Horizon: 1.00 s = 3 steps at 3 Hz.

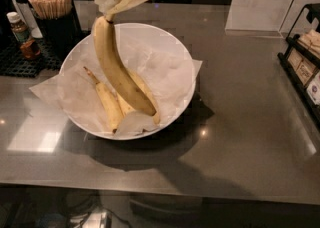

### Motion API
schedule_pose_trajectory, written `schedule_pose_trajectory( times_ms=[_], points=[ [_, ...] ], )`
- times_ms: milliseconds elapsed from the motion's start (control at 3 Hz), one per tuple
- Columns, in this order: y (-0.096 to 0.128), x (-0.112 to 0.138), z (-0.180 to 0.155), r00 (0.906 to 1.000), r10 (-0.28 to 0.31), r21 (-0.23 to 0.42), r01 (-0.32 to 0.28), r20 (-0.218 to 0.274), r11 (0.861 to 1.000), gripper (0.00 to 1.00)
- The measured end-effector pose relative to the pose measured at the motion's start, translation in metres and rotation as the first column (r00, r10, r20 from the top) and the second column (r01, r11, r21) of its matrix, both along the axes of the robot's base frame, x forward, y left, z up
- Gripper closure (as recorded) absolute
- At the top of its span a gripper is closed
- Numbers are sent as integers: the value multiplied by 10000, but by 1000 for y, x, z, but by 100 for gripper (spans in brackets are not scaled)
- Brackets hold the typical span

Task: Pick banana from white bowl

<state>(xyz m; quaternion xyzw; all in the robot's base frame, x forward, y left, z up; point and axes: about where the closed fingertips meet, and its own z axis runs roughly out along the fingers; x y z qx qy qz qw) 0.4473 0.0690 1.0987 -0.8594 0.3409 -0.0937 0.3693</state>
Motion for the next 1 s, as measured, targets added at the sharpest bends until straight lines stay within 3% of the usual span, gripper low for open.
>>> schedule_pose_trajectory(
  times_ms=[333, 667, 1000],
  points=[
    [-11, 24, -7, 9992, -52, 221, 60, -398, 9997, 100],
    [-18, 71, -44, 9876, -55, 481, 132, -1567, 9988, 100],
    [-20, 95, -81, 9661, -80, 708, 272, -2579, 9971, 100]
  ],
)
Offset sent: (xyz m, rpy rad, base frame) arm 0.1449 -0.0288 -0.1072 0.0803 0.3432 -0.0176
